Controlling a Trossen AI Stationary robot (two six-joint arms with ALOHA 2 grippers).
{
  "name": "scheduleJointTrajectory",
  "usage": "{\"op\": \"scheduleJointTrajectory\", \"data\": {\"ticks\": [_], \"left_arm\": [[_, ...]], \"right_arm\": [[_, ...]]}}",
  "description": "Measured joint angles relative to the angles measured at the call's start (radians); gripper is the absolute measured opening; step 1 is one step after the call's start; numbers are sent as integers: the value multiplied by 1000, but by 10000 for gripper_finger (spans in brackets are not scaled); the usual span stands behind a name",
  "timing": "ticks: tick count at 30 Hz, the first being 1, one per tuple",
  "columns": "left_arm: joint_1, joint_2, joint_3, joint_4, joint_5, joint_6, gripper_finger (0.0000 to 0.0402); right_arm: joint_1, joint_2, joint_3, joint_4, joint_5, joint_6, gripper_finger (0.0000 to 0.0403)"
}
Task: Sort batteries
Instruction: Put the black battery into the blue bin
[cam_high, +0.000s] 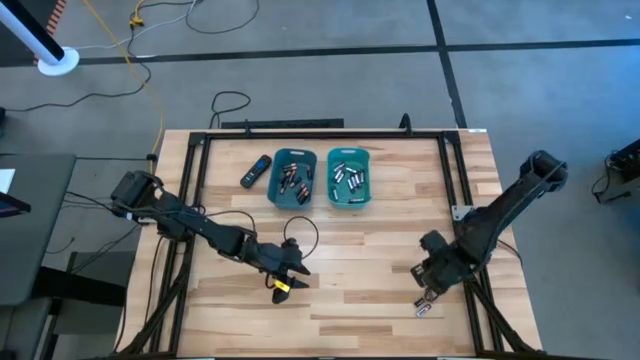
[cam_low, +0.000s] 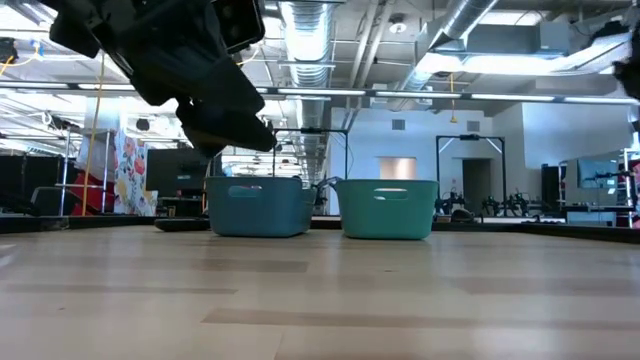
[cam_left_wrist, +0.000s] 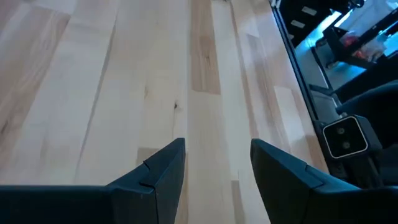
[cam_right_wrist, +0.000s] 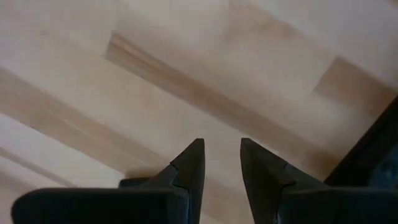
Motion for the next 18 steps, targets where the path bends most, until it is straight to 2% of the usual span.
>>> {"op": "scheduleJointTrajectory", "data": {"ticks": [8, 18], "left_arm": [[-28, 4, 14, 30, -61, -16, 177], [-28, 4, 14, 51, -63, -22, 177]], "right_arm": [[129, 109, 0, 78, -2, 235, 118], [149, 236, 0, 202, -2, 261, 118]]}}
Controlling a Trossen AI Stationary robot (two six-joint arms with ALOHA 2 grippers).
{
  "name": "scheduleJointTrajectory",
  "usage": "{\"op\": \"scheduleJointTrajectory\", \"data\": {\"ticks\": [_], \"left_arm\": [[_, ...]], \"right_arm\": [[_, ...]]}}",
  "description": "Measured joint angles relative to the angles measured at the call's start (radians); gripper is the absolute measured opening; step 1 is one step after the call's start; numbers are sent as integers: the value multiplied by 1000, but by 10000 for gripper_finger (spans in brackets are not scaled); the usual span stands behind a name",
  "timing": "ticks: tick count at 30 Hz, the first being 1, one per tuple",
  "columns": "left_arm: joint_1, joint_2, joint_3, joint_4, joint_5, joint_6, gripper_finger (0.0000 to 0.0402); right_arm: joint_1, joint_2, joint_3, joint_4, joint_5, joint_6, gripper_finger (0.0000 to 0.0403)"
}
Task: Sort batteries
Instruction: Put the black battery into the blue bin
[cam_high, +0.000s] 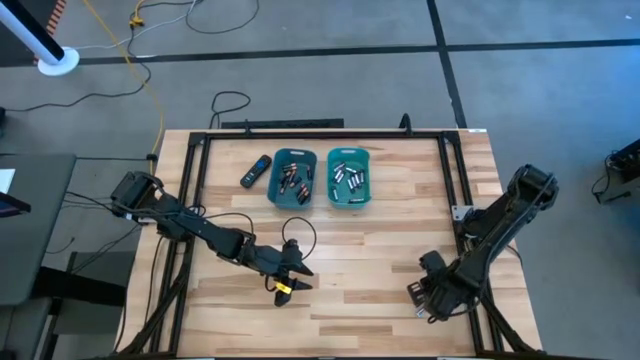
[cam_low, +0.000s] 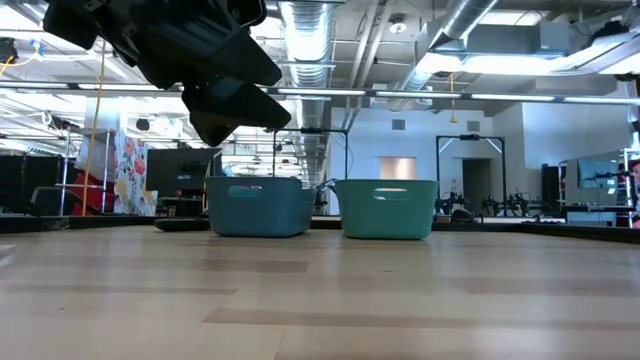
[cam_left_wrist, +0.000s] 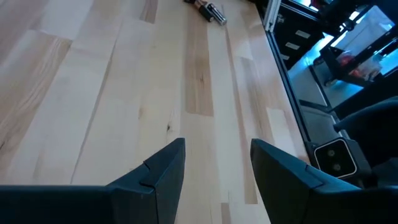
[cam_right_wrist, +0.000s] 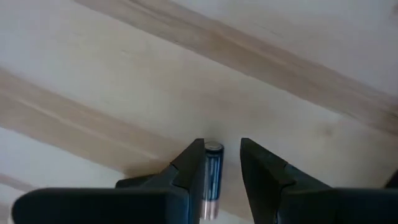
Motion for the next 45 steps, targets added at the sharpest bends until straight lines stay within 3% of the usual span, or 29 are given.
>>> {"op": "scheduleJointTrajectory", "data": {"ticks": [20, 35, 39, 45], "left_arm": [[0, 0, 0, -2, 0, 6, 177], [0, -1, 0, -8, -4, 49, 177], [0, -1, 0, -7, -4, 70, 177], [0, -45, -35, -3, -6, 97, 177]], "right_arm": [[15, 48, -15, 38, -42, 48, 116], [46, 31, -81, 96, -44, 50, 34], [21, -11, -63, 34, -45, 15, 35], [-43, -124, -1, -203, -6, -64, 36]]}}
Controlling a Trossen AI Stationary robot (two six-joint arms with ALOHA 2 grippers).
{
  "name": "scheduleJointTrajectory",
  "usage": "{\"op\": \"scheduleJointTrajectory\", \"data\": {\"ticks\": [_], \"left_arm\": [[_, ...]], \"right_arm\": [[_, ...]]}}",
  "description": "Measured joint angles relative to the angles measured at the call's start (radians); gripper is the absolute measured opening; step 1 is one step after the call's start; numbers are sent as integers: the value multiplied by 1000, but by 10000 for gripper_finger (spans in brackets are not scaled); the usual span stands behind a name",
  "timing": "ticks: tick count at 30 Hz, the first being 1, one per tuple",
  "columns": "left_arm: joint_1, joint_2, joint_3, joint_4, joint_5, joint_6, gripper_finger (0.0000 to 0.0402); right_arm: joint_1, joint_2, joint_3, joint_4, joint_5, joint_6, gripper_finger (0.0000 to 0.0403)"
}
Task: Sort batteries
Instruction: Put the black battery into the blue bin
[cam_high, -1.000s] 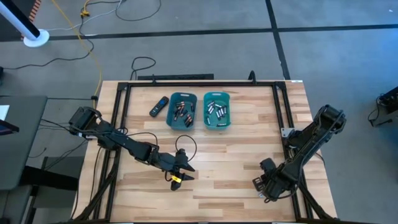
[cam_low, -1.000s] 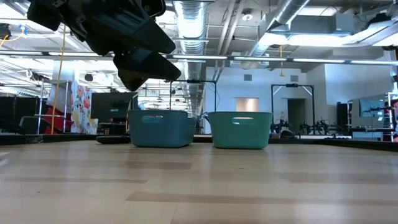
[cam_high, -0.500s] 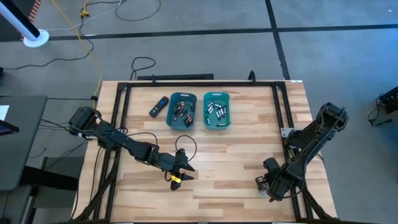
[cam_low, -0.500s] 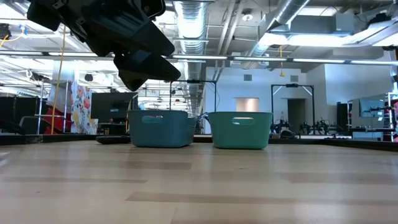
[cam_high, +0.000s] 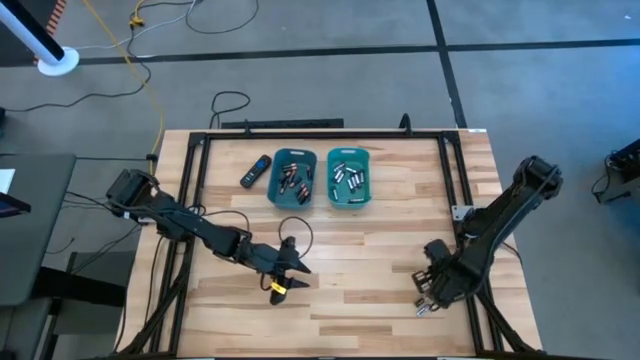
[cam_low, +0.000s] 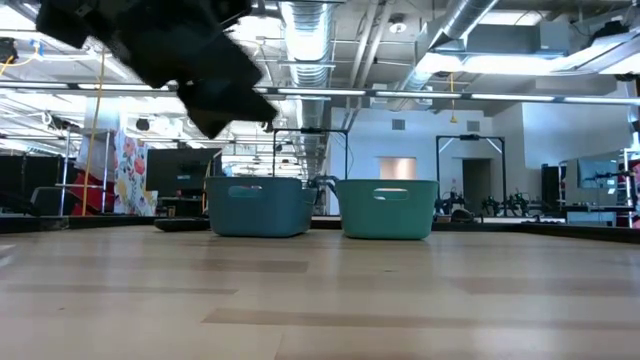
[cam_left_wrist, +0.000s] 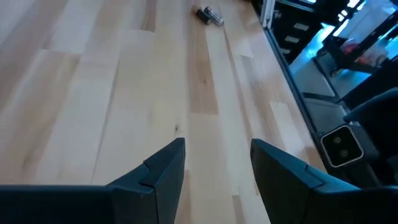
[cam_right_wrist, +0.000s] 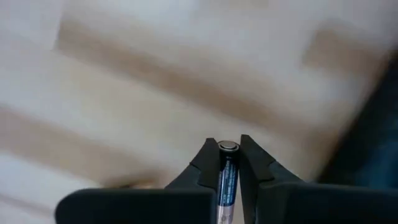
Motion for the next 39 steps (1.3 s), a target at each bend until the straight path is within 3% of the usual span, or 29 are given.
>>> {"op": "scheduleJointTrajectory", "data": {"ticks": [8, 18, 27, 39], "left_arm": [[0, -229, -198, -3, -38, -12, 177], [0, -500, -402, -21, -65, -21, 177], [4, -632, -479, -114, -148, -19, 177], [62, -688, -546, -137, -150, 4, 177]], "right_arm": [[-202, -92, 118, -171, 122, -265, 35], [-636, -33, 397, -53, 246, -861, 34], [-902, 285, 818, 55, 241, -1358, 33], [-1067, 833, 1424, 53, -3, -1679, 33]]}}
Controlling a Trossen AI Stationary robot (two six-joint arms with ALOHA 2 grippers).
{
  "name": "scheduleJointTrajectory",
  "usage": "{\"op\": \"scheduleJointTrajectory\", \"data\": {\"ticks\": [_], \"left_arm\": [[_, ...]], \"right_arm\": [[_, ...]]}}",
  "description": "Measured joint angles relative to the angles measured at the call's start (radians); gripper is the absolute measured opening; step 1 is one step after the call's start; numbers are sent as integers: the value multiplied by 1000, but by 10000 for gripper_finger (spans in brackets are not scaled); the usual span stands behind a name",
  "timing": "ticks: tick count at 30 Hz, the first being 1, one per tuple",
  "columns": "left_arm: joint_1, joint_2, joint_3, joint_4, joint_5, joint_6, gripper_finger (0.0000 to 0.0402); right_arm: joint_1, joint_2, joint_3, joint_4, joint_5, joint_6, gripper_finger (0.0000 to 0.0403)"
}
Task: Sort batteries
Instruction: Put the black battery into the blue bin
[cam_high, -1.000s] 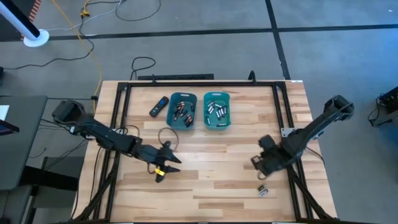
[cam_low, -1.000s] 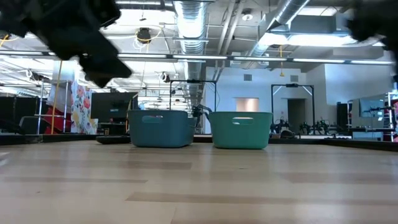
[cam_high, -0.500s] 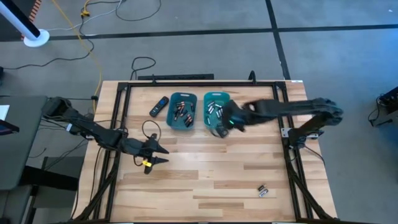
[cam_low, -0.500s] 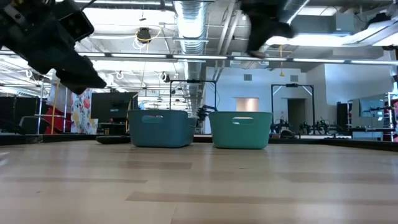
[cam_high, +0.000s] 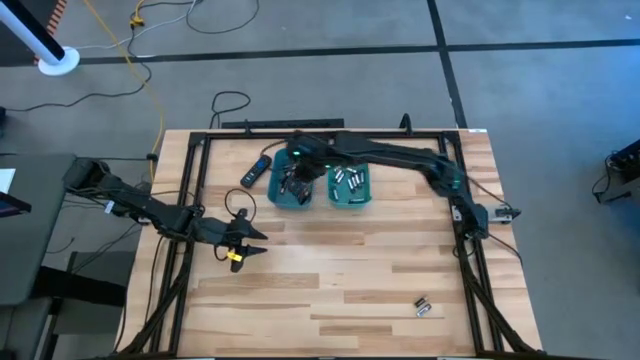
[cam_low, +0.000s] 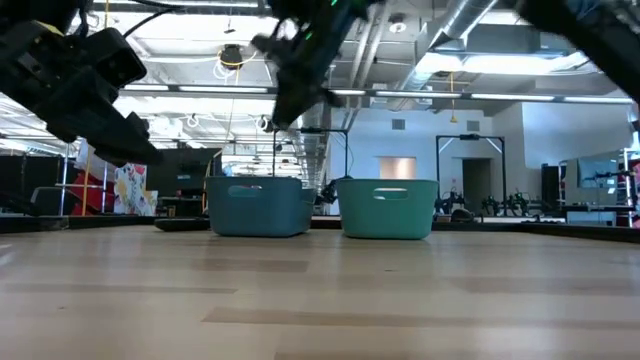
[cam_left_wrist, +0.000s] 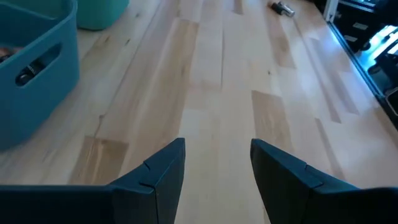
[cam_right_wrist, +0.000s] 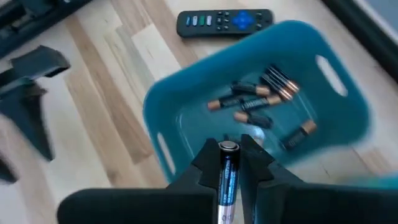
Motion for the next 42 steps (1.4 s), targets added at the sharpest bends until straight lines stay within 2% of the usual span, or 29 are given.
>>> {"op": "scheduleJointTrajectory", "data": {"ticks": [5, 15, 25, 35, 42], "left_arm": [[0, -50, -21, -1, 1, 3, 177], [-1, -147, -39, -83, 0, 3, 177], [0, -190, -39, -157, -8, 3, 177], [0, -190, -39, -159, -18, 2, 177], [0, -190, -39, -158, -18, 1, 177]], "right_arm": [[-29, 185, 157, -17, -19, -48, 33], [-89, 336, 142, 16, -41, -60, 33], [-87, 353, 132, 57, -52, -180, 36], [-89, 354, 132, 34, -51, -188, 40], [-87, 353, 132, 18, -50, -177, 90]]}}
